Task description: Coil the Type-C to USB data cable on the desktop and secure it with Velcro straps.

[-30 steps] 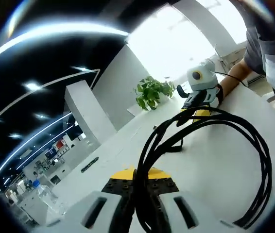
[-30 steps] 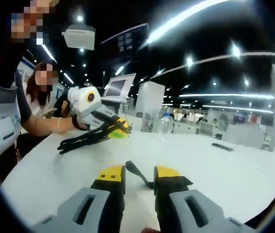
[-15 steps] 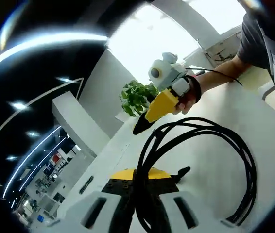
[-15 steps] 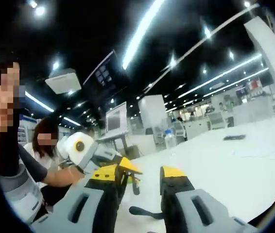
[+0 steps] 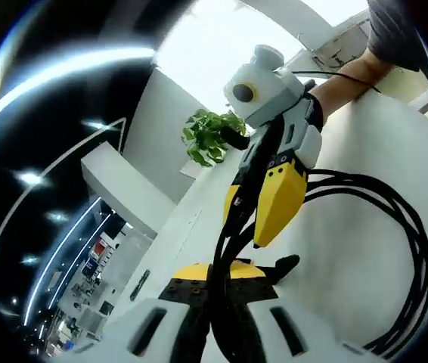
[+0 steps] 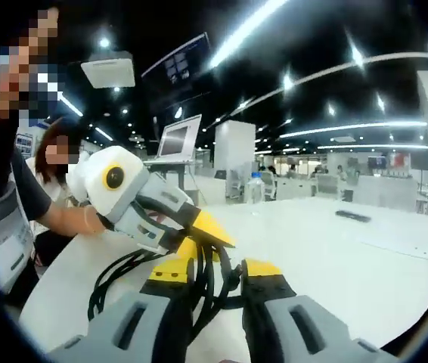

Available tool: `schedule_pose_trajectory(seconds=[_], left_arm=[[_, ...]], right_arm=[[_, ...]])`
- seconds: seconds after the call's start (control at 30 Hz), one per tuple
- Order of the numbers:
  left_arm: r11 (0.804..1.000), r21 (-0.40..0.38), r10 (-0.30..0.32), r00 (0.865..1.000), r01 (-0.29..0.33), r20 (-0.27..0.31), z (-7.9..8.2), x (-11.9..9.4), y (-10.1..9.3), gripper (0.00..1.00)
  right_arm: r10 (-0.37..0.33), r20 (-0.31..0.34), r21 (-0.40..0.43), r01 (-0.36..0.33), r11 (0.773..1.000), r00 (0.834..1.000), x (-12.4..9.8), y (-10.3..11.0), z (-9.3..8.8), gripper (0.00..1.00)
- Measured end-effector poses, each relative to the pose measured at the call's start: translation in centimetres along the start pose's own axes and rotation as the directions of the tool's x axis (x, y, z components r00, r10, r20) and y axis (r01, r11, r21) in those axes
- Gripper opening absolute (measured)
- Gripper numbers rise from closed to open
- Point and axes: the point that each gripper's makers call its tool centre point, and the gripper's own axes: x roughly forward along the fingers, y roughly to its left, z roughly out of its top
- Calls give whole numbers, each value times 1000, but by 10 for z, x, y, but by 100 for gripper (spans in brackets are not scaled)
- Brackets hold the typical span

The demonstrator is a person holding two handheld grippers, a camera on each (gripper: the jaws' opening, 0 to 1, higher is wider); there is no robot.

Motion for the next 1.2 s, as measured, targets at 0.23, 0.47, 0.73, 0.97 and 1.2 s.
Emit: schedule_pose_trajectory(seconds=[0.23, 0.47, 0.73, 0.97, 1.2], left_arm=[[999, 30, 12, 1000, -11, -9, -11, 9, -6, 7], [1000, -5, -12, 1000, 12, -12, -23, 14, -17, 8], [998, -57, -33, 999, 34, 19, -24, 7, -22, 10], [995, -89, -44, 999, 46, 30, -26, 0, -25, 10], [998, -34, -53, 998, 54, 28, -23, -4, -28, 10]], right_arm=[[-14, 2, 104, 13, 994, 1000, 2, -8, -15, 16], [-14, -57, 174, 23, 985, 998, 4, -11, -33, 16], [-15, -91, 189, 32, 982, 996, 3, -11, -39, 16], [-23, -108, 200, 44, 979, 994, 3, -12, -44, 17], [-28, -105, 197, 48, 979, 994, 2, -14, -44, 17]])
